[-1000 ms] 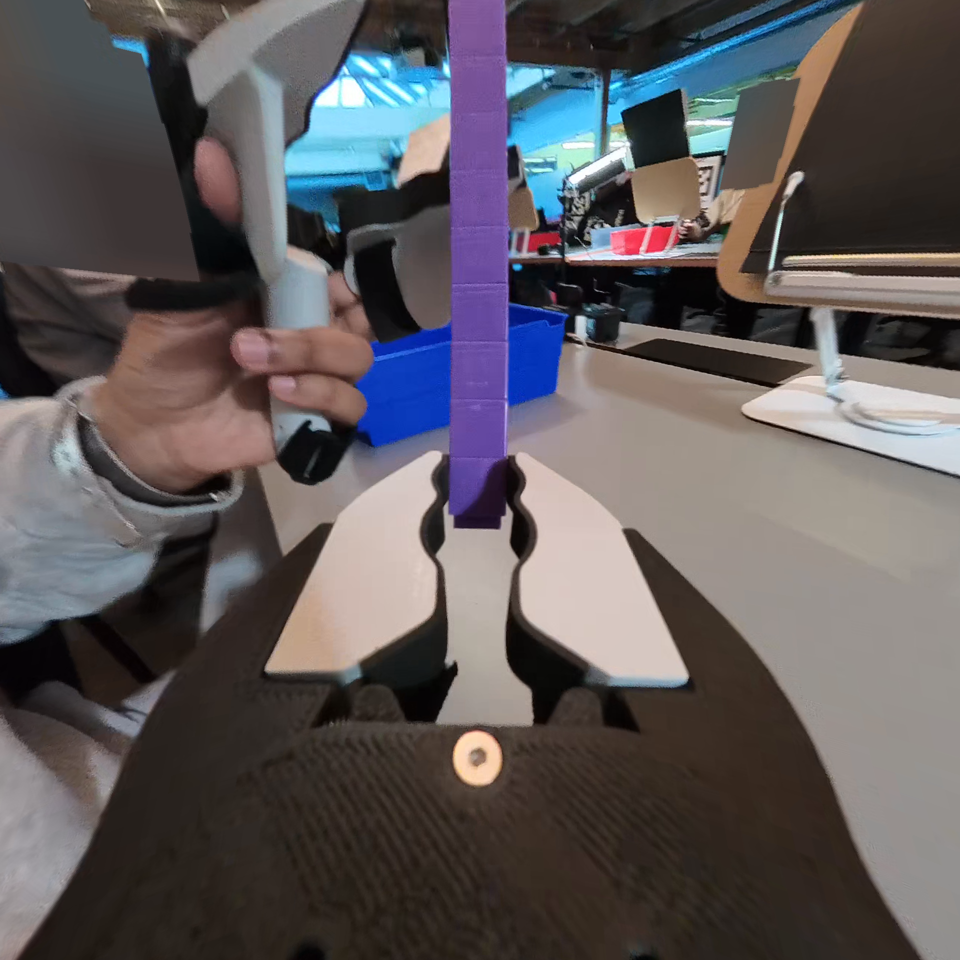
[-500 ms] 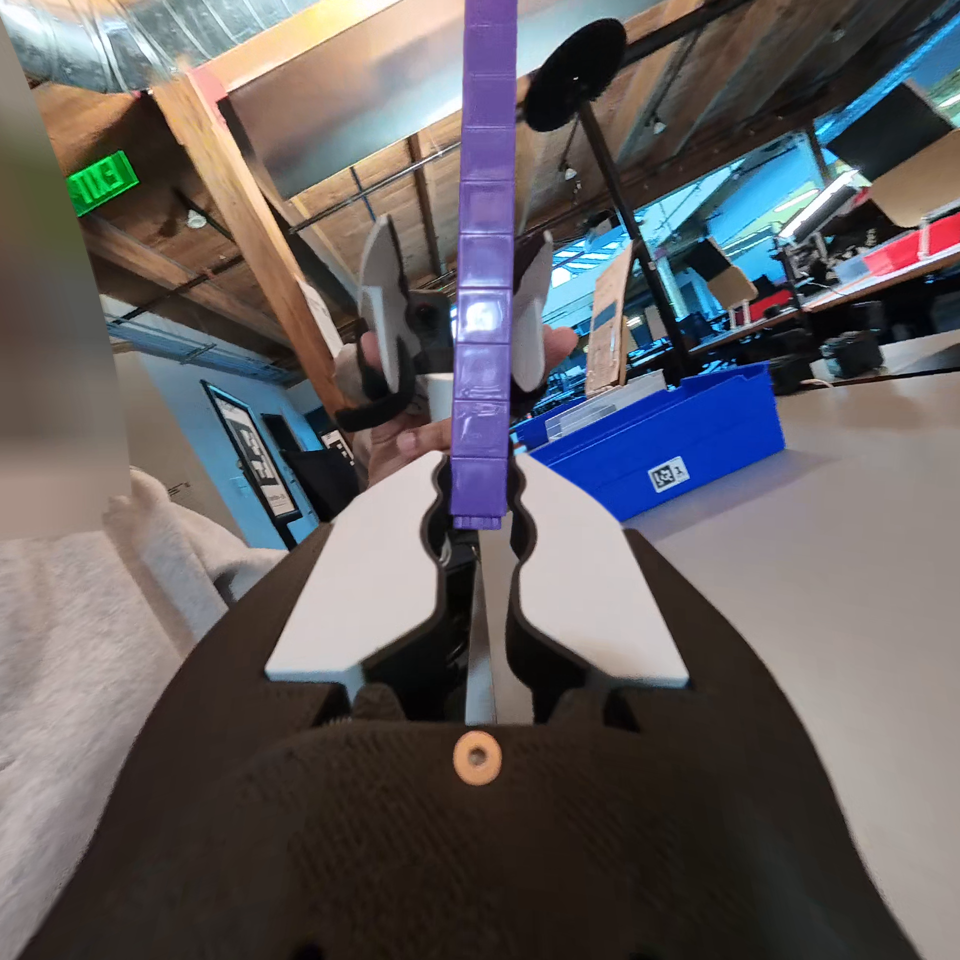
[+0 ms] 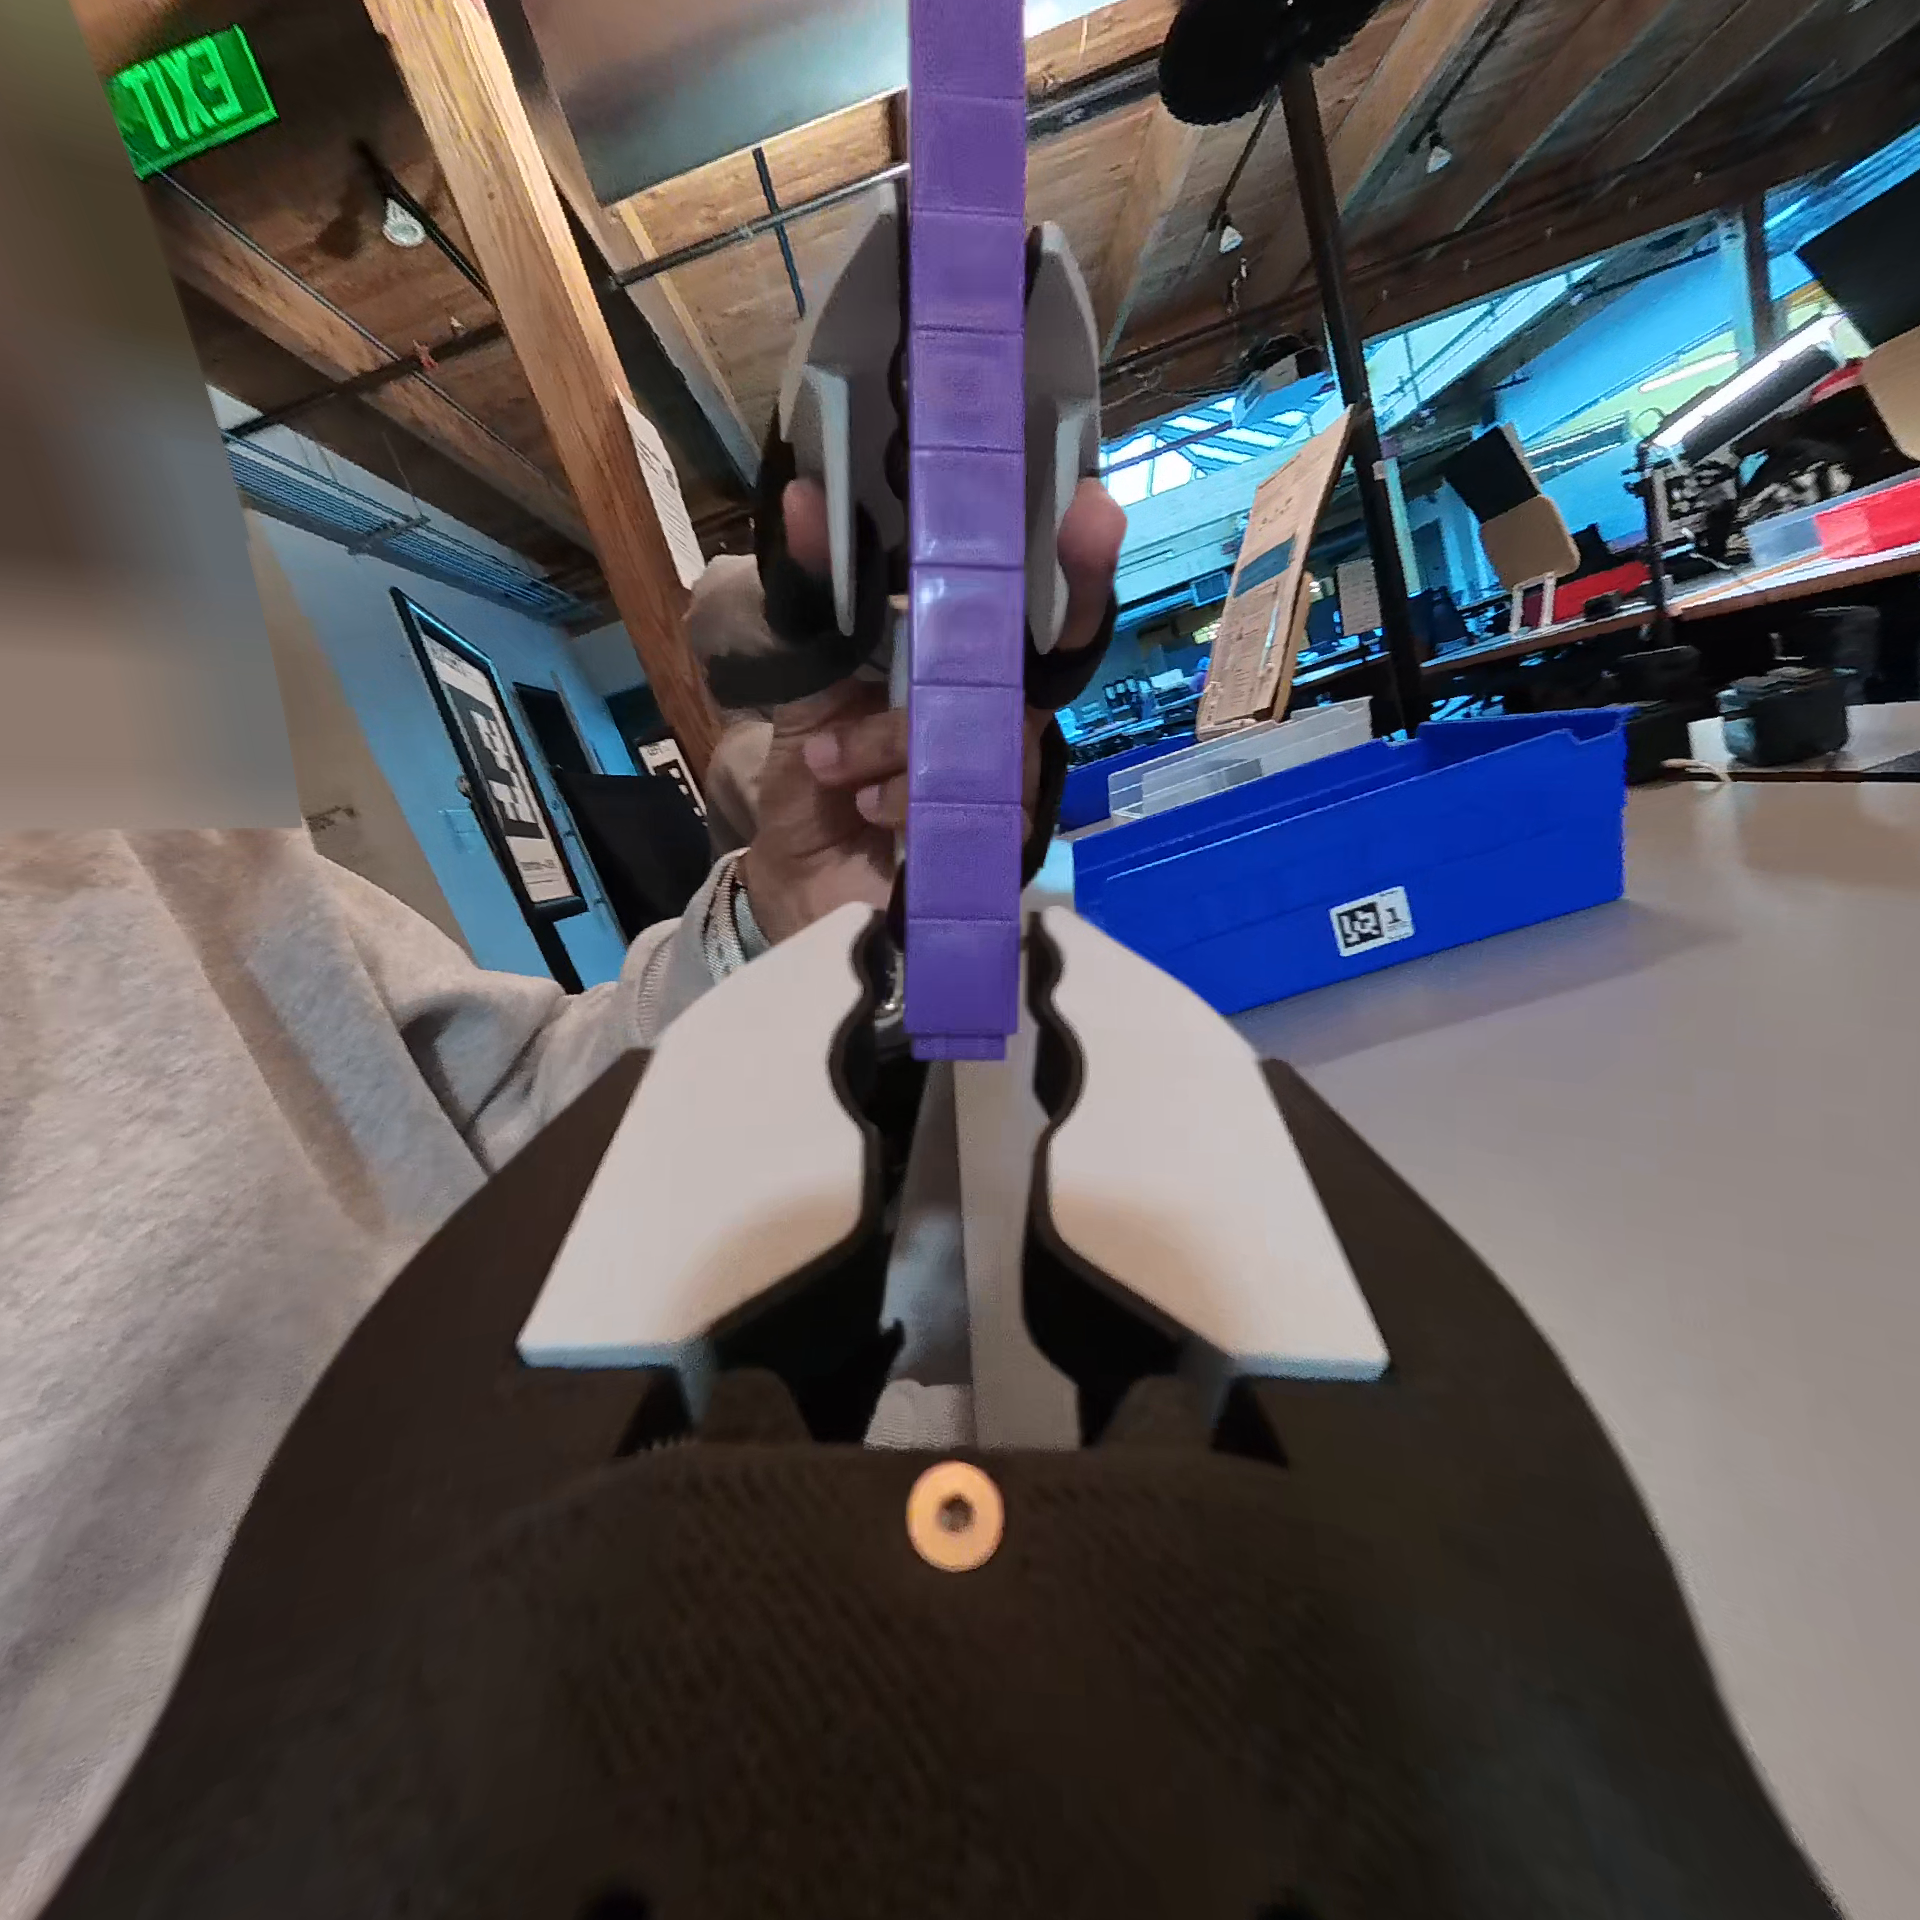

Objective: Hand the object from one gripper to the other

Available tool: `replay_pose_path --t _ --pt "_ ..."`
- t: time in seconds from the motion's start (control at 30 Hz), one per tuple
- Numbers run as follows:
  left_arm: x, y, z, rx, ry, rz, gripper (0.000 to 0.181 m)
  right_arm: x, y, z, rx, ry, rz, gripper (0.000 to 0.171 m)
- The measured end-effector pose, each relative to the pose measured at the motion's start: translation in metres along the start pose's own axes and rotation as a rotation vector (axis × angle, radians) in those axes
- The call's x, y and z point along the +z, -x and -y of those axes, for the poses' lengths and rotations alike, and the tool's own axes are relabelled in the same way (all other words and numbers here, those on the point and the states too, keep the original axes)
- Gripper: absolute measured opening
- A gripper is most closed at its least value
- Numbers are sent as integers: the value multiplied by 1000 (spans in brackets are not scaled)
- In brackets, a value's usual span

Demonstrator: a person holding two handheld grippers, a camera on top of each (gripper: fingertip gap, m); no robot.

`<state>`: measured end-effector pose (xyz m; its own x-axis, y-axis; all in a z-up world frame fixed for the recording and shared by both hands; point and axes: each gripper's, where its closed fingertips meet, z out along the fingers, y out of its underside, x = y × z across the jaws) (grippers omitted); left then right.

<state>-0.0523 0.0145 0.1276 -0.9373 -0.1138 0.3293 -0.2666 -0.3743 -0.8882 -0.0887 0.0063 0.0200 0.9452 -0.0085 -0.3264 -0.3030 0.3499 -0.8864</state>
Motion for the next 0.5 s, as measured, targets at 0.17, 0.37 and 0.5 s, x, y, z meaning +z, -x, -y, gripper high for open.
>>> replay_pose_path --t 0.17,0.37,0.5 --pt "1 8 -13 52 73 38 21 -7 -14 4 -18 0 -57 60" --pt "4 22 -44 51 150 32 21 -20 -27 11 -84 33 -100 58" --pt "8 24 -64 25 192 11 21 -22 -26 10 -128 74 -95 52"
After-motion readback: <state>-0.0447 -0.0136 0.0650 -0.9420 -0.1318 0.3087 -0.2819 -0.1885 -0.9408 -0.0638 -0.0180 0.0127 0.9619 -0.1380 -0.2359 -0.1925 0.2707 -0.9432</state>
